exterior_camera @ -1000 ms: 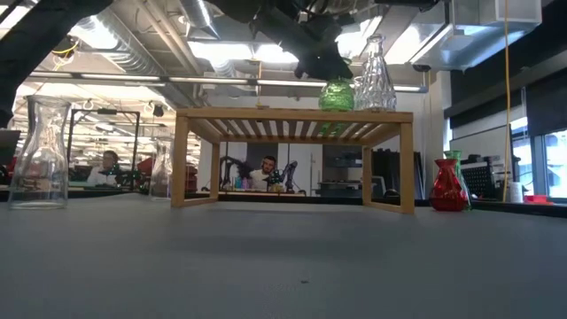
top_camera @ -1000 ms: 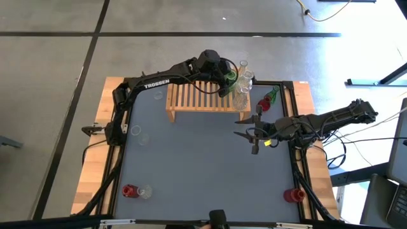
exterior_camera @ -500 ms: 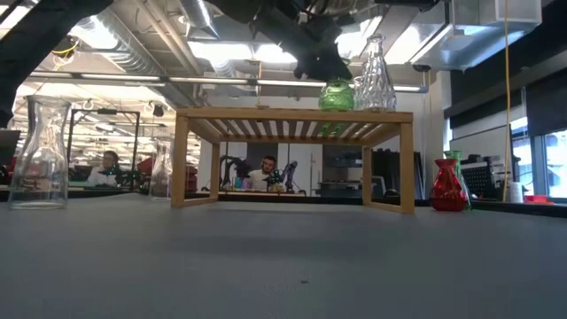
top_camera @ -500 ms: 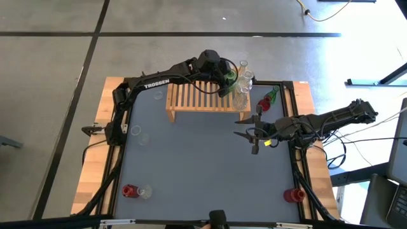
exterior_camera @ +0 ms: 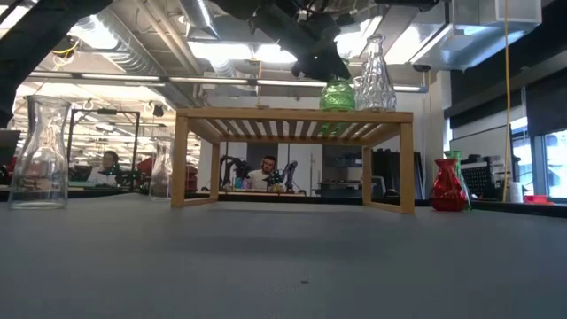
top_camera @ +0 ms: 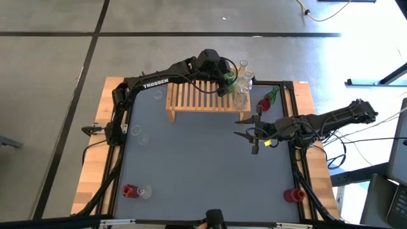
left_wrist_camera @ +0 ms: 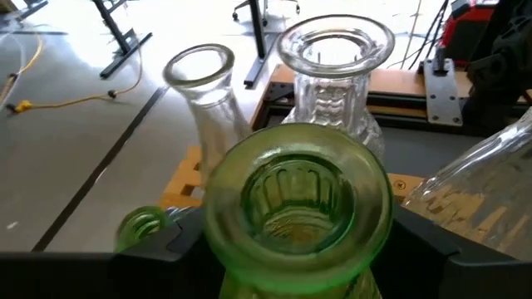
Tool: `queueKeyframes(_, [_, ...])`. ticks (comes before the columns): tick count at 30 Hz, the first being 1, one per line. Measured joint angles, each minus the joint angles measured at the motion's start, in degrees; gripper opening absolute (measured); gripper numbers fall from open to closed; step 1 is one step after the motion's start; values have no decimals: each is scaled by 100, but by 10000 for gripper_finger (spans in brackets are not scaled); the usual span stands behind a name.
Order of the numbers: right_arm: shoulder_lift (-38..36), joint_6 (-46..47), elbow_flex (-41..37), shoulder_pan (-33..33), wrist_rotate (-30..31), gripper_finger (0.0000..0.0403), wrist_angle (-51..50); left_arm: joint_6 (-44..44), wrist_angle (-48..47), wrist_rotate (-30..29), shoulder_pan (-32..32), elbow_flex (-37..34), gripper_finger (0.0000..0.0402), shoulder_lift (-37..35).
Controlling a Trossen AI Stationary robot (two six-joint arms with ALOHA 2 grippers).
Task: Sort vases onto shelf
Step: Put the green vase on the shelf aligned with the other green vase
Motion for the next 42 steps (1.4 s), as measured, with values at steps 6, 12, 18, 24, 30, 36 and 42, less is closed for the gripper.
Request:
queueKeyframes(6, [0, -4, 0, 0, 0, 170, -18, 166, -183, -350, -3, 44, 236, -92])
queueKeyframes(12, [0, -20, 0, 0, 0, 170, -18, 189, -235, -438, -7, 44, 236, -236])
queueKeyframes(18, [0, -130, 0, 0, 0, 170, 9, 156, -288, -443, -46, 44, 236, -321])
queueKeyframes(24, [0, -157, 0, 0, 0, 170, 28, 134, -296, -371, -57, 42, 236, -323])
queueKeyframes(30, [0, -156, 0, 0, 0, 170, 71, 130, -232, -373, -54, 42, 236, -323])
queueKeyframes(36, [0, -155, 0, 0, 0, 170, 77, 136, -143, -404, -76, 31, 236, -169])
queueKeyframes(42, [0, -155, 0, 0, 0, 170, 104, 132, -148, -415, -76, 22, 236, -150])
